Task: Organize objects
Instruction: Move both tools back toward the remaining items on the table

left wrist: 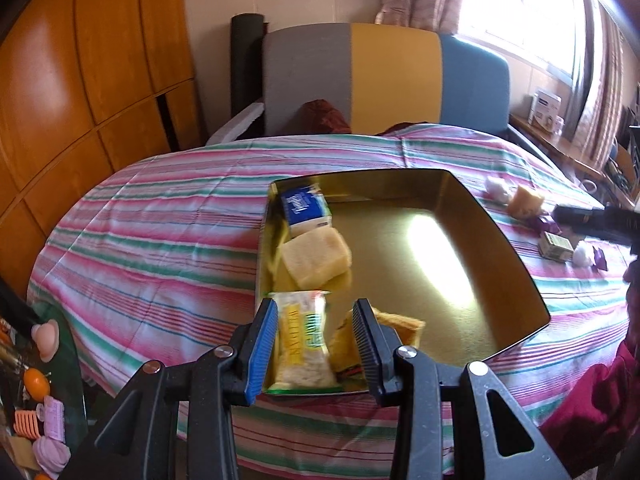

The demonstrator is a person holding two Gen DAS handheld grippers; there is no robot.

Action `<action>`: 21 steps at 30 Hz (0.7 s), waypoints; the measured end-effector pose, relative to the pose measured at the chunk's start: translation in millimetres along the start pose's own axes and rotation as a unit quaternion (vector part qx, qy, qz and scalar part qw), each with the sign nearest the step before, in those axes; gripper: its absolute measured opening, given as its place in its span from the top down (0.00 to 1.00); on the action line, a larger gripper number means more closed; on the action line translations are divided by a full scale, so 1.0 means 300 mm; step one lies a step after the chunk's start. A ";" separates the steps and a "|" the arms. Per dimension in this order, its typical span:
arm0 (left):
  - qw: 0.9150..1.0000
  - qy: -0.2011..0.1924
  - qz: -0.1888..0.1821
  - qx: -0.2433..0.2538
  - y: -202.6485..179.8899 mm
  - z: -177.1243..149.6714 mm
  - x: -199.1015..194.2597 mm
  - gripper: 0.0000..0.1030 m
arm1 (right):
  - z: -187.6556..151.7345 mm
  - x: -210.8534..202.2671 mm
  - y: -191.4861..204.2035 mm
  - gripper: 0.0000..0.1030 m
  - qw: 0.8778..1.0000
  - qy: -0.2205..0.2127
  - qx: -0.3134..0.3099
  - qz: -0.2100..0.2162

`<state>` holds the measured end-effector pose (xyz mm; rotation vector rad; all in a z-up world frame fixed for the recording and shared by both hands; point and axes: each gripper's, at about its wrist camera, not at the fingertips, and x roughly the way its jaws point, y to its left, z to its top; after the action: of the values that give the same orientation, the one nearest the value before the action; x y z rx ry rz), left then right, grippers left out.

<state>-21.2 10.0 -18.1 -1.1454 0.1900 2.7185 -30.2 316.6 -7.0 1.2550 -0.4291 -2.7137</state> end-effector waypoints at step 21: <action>0.983 0.027 -0.132 0.122 -0.520 0.130 0.051 0.59 | -0.037 -0.320 -0.875 0.14 0.924 -0.126 0.302 -0.197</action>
<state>-24.7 171.2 -9.3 -1.0884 0.3423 2.3602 43.0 585.9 -24.0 1.2043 -1.2497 -3.2398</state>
